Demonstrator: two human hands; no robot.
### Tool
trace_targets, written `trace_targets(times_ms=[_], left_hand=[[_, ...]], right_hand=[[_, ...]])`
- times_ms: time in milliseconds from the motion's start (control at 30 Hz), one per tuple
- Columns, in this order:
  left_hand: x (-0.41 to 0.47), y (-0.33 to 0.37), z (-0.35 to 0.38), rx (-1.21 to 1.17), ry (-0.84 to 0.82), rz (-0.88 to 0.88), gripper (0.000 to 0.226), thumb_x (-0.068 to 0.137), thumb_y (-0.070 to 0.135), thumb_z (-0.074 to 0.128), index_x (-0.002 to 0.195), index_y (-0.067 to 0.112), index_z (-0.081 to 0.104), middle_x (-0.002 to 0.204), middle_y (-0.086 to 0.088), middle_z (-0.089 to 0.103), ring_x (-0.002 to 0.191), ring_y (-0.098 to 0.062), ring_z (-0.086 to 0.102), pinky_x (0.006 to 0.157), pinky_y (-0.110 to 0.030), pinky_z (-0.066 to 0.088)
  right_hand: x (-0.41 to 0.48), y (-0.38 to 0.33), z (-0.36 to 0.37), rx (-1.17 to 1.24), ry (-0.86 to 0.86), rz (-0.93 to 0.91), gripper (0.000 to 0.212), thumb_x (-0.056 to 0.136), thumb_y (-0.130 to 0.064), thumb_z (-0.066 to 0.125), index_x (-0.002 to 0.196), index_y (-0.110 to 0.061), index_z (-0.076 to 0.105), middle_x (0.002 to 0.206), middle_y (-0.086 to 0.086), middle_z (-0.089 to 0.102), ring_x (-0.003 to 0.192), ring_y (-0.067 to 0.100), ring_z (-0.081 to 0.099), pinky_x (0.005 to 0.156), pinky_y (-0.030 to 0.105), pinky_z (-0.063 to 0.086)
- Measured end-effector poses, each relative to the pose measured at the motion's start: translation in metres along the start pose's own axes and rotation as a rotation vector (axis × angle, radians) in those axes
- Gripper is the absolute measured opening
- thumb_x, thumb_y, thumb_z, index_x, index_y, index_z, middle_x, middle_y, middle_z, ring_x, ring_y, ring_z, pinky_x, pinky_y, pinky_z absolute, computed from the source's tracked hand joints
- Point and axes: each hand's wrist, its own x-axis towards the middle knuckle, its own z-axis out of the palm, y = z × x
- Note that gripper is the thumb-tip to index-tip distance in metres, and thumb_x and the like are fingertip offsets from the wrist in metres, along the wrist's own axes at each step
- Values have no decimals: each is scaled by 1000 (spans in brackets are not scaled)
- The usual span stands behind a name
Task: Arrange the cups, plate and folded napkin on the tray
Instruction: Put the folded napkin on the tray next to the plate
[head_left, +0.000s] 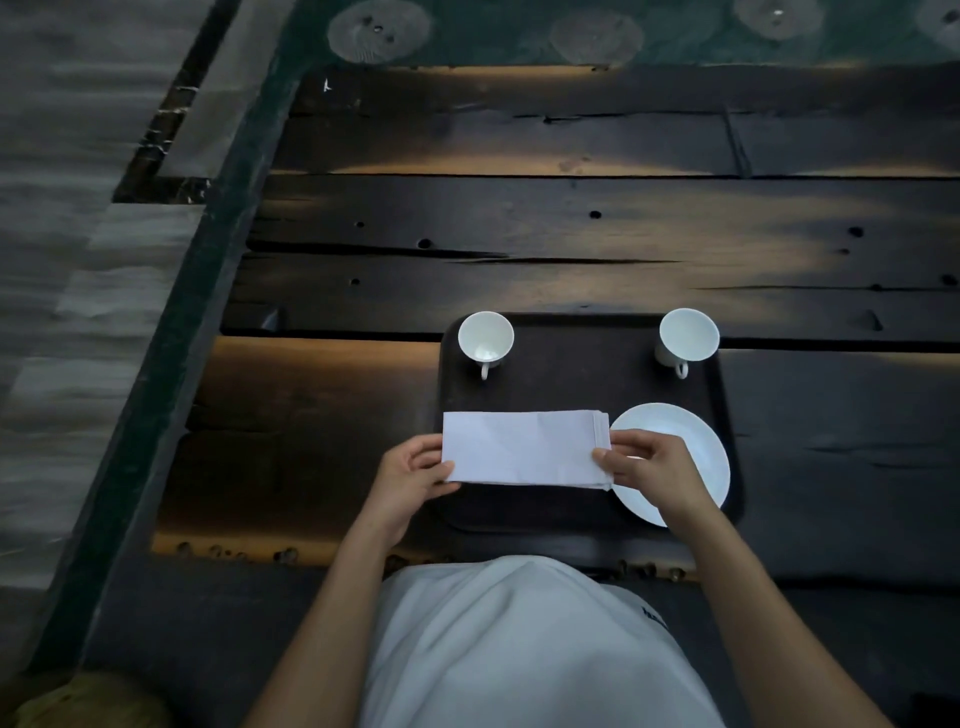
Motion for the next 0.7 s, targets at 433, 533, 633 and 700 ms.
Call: trace_targets(times_ms=[433, 533, 633, 700], left_hand=[[27, -33, -2, 200, 247, -72, 23, 82, -2, 79, 101, 9, 75, 94, -8, 76, 81, -14, 72, 63, -19, 57], [34, -34, 0, 281, 294, -92, 25, 79, -1, 81, 102, 9, 77, 90, -5, 77, 80, -14, 73, 61, -19, 56], [43, -37, 5, 350, 323, -124, 25, 77, -2, 82, 100, 7, 78, 86, -4, 76, 77, -14, 73, 62, -23, 58], [47, -38, 8, 406, 335, -143, 24, 77, -2, 82, 99, 7, 79, 81, -2, 75, 72, -13, 73, 63, -25, 60]], right_hand=[[21, 42, 15, -211, 166, 143, 20, 78, -14, 87, 94, -16, 77, 87, 2, 79, 81, 20, 77, 85, 37, 63], [24, 44, 21, -297, 204, 151, 20, 78, -19, 86, 96, -20, 77, 86, -3, 77, 86, 19, 75, 90, 35, 59], [28, 45, 24, -414, 231, 158, 26, 79, -21, 82, 104, -16, 79, 79, -12, 72, 81, 9, 69, 81, 26, 54], [29, 45, 28, -477, 239, 149, 22, 79, -21, 78, 100, -16, 80, 73, -15, 70, 79, 8, 66, 77, 24, 50]])
